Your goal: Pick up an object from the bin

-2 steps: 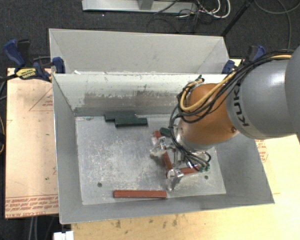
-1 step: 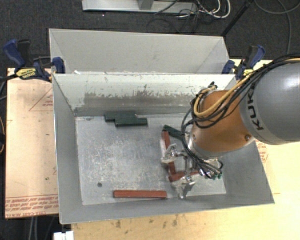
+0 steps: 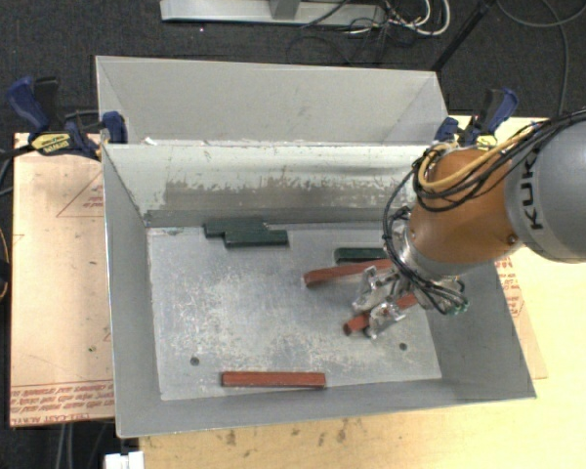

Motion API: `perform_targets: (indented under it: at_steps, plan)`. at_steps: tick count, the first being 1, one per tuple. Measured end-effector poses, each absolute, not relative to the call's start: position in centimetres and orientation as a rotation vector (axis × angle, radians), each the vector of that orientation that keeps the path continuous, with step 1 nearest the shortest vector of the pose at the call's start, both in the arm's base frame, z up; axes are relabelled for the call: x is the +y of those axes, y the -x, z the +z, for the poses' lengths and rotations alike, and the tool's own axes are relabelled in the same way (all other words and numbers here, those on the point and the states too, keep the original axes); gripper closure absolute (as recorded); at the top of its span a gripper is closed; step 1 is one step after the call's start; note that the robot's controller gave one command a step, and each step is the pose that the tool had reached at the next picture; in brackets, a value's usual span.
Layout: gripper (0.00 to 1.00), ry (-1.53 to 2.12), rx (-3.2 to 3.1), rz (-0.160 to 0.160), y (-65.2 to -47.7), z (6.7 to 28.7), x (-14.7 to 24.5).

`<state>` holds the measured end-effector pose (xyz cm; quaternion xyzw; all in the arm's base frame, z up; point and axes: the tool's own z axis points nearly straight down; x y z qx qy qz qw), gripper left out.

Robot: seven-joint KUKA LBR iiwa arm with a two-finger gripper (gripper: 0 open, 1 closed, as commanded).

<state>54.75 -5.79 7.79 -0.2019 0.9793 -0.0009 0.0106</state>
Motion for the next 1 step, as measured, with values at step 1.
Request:
perform_targets:
  at_steps: [1]
  plan:
    - [1.0, 0.63, 3.056, -0.003, -54.75, 7.79, -5.79]
